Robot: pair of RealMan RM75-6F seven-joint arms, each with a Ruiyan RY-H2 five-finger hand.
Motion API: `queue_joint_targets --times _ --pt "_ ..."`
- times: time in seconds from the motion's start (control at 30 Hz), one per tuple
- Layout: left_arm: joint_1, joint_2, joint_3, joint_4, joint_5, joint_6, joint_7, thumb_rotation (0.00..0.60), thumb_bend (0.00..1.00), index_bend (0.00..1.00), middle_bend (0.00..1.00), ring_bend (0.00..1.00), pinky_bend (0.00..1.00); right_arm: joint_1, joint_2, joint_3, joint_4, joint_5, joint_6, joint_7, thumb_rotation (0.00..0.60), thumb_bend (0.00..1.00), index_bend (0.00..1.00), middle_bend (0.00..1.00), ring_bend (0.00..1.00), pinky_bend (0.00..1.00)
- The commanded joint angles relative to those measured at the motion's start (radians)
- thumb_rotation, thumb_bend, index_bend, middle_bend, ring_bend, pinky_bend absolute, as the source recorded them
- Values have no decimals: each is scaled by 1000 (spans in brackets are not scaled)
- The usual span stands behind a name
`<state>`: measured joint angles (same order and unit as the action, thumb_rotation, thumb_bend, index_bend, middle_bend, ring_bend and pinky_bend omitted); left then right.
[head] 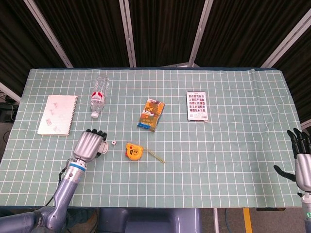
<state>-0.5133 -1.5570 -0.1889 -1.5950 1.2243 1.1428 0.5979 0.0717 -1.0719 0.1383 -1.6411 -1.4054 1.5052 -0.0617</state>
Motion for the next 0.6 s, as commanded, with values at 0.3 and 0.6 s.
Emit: queue_joint_targets --times 0.3,0.6 --pt "-11 17 -155 250 102 -226 -1451 600 0 499 427 383 462 11 -13 1 5 13 -19 -23 600 0 0 0 0 0" --pt "-48 -76 -115 408 121 -232 -1532 600 0 499 426 383 461 12 -13 4 12 24 -23 -18 600 0 0 0 0 0"
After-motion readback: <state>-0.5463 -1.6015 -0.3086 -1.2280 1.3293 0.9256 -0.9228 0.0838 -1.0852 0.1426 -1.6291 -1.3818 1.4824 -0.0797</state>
